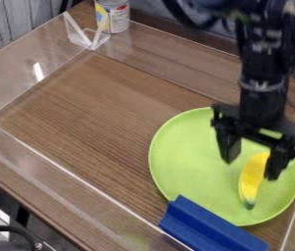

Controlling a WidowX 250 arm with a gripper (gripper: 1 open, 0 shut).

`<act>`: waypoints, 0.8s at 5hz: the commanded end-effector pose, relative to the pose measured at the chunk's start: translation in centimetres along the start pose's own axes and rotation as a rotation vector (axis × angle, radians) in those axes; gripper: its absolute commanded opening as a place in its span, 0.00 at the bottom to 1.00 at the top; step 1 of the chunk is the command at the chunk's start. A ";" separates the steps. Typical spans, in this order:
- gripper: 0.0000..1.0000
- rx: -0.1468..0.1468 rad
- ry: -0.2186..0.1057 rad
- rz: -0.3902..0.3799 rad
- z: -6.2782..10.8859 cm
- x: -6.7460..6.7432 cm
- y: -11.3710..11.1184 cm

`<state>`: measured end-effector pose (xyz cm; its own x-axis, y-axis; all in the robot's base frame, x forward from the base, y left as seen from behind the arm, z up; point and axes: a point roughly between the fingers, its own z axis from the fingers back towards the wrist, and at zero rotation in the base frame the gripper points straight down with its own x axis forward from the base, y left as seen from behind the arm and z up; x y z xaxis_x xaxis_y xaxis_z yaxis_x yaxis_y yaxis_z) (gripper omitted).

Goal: Put the banana in the green plate

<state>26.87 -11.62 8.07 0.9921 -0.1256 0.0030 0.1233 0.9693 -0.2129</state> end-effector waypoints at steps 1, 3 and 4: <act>1.00 -0.007 -0.088 -0.001 4.5 0.2 0.3; 1.00 0.009 -0.091 -0.010 5.4 -0.5 0.5; 1.00 0.013 -0.076 -0.030 4.2 -0.7 -0.4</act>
<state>25.98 -10.98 11.47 0.9892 -0.1367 0.0532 0.1446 0.9696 -0.1975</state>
